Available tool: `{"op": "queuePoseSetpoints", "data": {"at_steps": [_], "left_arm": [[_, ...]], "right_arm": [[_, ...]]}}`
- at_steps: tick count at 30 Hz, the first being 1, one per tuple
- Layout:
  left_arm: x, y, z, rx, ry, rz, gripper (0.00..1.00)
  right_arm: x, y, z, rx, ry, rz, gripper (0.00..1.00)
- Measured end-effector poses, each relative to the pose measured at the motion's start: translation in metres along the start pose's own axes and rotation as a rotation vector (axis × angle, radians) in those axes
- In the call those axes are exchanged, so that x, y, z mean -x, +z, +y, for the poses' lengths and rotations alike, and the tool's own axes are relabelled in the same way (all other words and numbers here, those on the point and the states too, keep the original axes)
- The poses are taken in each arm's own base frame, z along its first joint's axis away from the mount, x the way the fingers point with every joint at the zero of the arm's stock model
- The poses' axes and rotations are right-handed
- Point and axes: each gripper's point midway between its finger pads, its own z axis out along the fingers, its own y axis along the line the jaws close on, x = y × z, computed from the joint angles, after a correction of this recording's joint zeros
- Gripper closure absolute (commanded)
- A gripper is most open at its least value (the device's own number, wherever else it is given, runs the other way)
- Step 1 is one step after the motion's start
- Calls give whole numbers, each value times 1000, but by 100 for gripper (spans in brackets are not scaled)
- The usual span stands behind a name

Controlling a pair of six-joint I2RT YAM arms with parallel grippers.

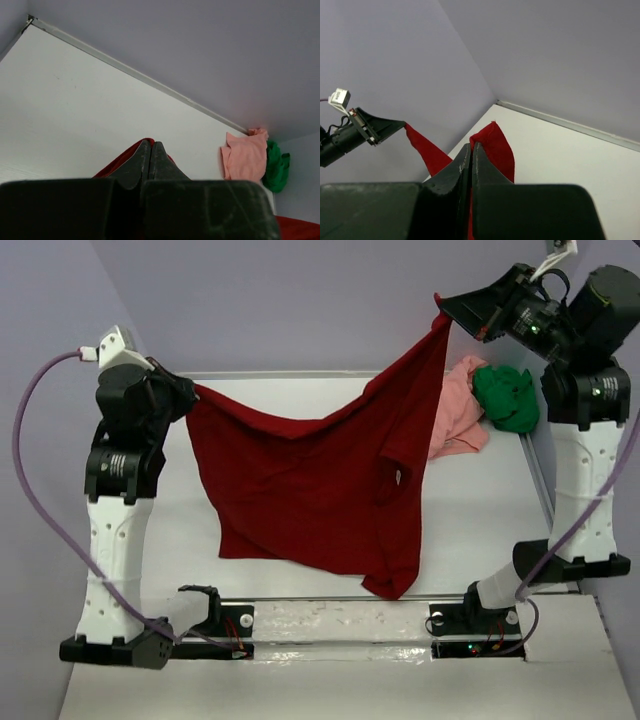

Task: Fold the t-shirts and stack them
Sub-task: Flatten out the tshirt

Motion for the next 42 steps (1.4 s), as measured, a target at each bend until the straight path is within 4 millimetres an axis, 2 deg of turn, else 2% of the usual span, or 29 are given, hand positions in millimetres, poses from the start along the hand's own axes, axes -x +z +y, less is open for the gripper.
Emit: {"op": "queuePoseSetpoints", "data": {"at_steps": [1,2,6,9,11,14,18,23,25,29,30,31,33,34,36,37,40,42], "left_arm": [[-2,10,0,4,5,6,100],[-4,26,0,13,14,20,100],[-14,78,-1,42,38,64,100],[-6,108,-11,39,45,61,100],[3,119,-20,24,45,43,100],[25,127,-36,-12,38,-8,100],[54,118,-56,-64,27,-81,100],[70,99,-66,-101,17,-118,100],[70,84,-65,-112,9,-119,100],[63,39,-58,-126,-9,-109,100],[61,19,-54,-133,-18,-113,100],[59,2,-51,-138,-24,-114,100],[57,-39,-45,-150,-38,-128,100],[58,-56,-43,-157,-46,-138,100],[63,-97,-40,-183,-61,-176,100],[64,-110,-39,-188,-71,-185,100],[81,-176,-35,-227,-104,-274,100],[91,-202,-35,-242,-122,-324,100]], "right_arm": [[-1,6,-8,-14,7,4,100],[-4,19,-25,-40,17,12,100],[-3,48,-58,-80,25,6,100],[3,59,-68,-92,23,-26,100],[9,60,-69,-95,16,-54,100],[31,59,-62,-85,-25,-134,100],[56,51,-42,-53,-77,-212,100],[65,28,-12,-15,-93,-235,100],[63,16,3,7,-90,-229,100],[51,-18,40,63,-66,-188,100],[49,-25,47,73,-65,-183,100],[44,-44,66,96,-59,-173,100],[36,-69,89,122,-57,-163,100],[31,-88,106,137,-57,-157,100],[30,-113,131,168,-79,-167,100],[29,-125,143,182,-89,-169,100],[40,-164,187,232,-154,-224,100],[50,-184,210,263,-204,-273,100]]}}
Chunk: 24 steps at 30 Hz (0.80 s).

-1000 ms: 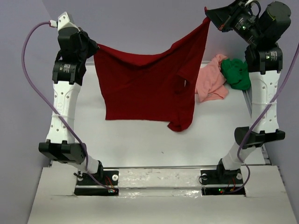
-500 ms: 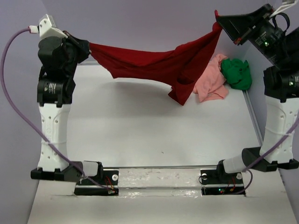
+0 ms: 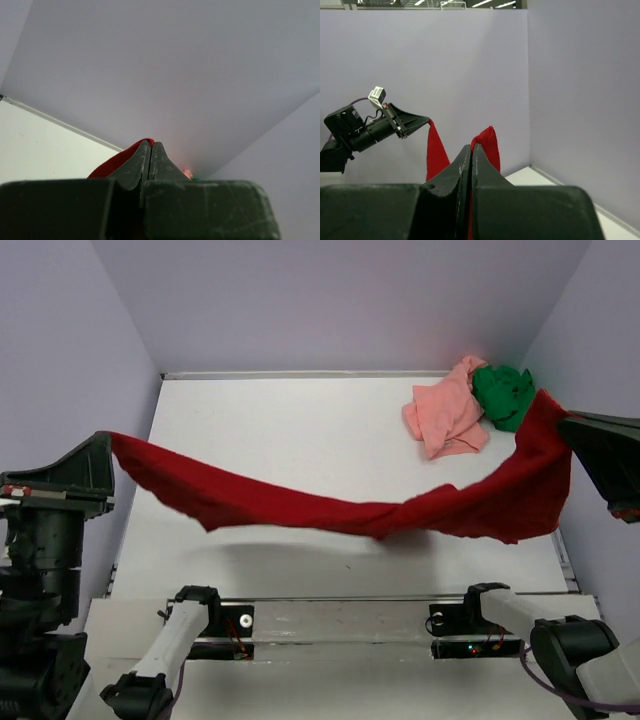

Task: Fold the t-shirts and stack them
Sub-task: Flatten out the tshirt

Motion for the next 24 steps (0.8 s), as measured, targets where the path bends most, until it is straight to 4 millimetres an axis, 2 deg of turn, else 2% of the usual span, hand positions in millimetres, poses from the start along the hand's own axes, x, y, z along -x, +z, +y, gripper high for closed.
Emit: {"op": "queuePoseSetpoints", "data": {"at_steps": [3,6,8,11,12,15,17,19,21,22,23,24], "left_arm": [[16,-15,-6,-11,-9,-43,100],[14,-9,-2,22,-4,-25,100],[10,2,2,47,2,-9,100],[-3,22,11,89,12,23,100],[-12,31,18,110,20,49,100],[-39,54,35,154,35,106,100],[-67,69,54,197,43,165,100],[-104,83,81,255,47,240,100],[-134,87,102,304,45,301,100],[-159,88,121,345,39,352,100],[-165,88,125,355,37,365,100],[-184,87,139,388,35,405,100]], "right_arm": [[17,-10,24,37,-52,-49,100],[19,-9,24,42,-54,-57,100],[16,0,13,35,-42,-49,100],[1,21,-22,1,9,-4,100],[-4,27,-33,-9,24,10,100],[-50,51,-93,-86,138,115,100],[-79,59,-124,-129,200,175,100],[-126,64,-162,-187,298,272,100],[-169,62,-192,-239,383,350,100],[-196,56,-205,-277,436,395,100],[-219,49,-214,-302,474,430,100],[-240,41,-221,-329,514,465,100]]}}
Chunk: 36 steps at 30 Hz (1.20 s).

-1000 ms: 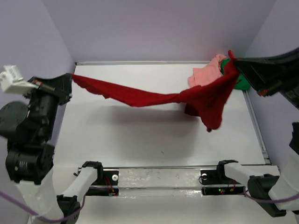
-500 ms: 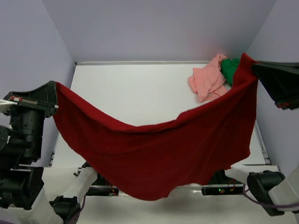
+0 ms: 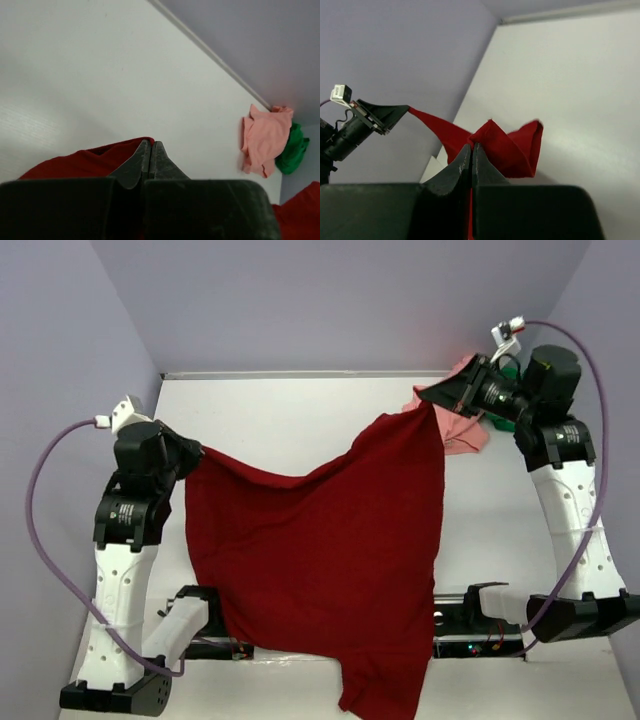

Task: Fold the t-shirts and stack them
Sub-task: Flatten out the tshirt

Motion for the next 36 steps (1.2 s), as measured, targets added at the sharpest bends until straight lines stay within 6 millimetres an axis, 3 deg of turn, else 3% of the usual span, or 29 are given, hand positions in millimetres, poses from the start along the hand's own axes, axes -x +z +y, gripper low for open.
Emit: {"op": "queuePoseSetpoints", "data": {"at_steps": [2,6,9,15,19,23,28,36], "left_arm": [[-32,15,22,59,1,74,100],[-65,28,48,125,6,150,100],[-73,34,54,141,11,161,100],[-77,61,56,156,30,161,100],[-86,85,59,182,46,190,100],[-96,113,63,206,66,215,100],[-106,145,70,250,100,246,100],[-102,197,66,285,133,261,100]], "right_arm": [[-42,8,-42,-68,100,81,100],[-91,14,-86,-139,202,170,100],[-106,21,-104,-152,226,191,100],[-114,53,-146,-154,238,208,100],[-141,86,-193,-192,283,271,100],[-167,108,-224,-231,321,339,100],[-163,138,-248,-253,293,350,100],[-108,175,-259,-264,169,273,100]]}}
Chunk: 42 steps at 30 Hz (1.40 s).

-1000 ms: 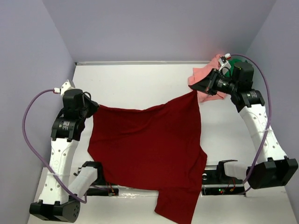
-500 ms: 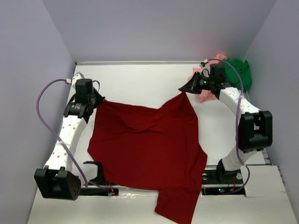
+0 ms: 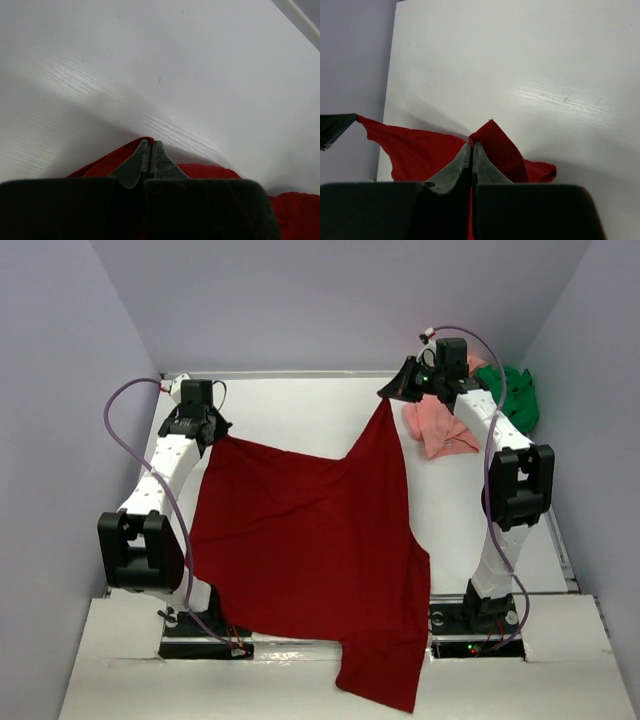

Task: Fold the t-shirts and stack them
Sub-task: Flatten out the tshirt

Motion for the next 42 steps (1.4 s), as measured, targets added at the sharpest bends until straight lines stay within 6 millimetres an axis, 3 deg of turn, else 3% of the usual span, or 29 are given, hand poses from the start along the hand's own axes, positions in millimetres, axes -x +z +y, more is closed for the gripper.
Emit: {"op": "queuePoseSetpoints", "data": {"at_steps": [6,9,14,21,28,32,42], "left_arm": [[13,25,-1,26,5,-2,100],[21,43,-1,41,12,1,100],[26,71,2,73,31,18,100],[35,83,9,104,41,21,100],[55,89,39,159,9,3,100],[54,99,56,193,2,19,100],[51,114,57,200,12,38,100]], "right_arm": [[32,12,-4,-47,-43,-46,100],[35,21,-14,-71,-37,-42,100],[23,39,-41,-127,6,6,100],[12,58,-74,-205,44,43,100],[25,61,-75,-226,32,17,100],[30,63,-75,-226,27,8,100],[33,79,-85,-221,31,8,100]]}}
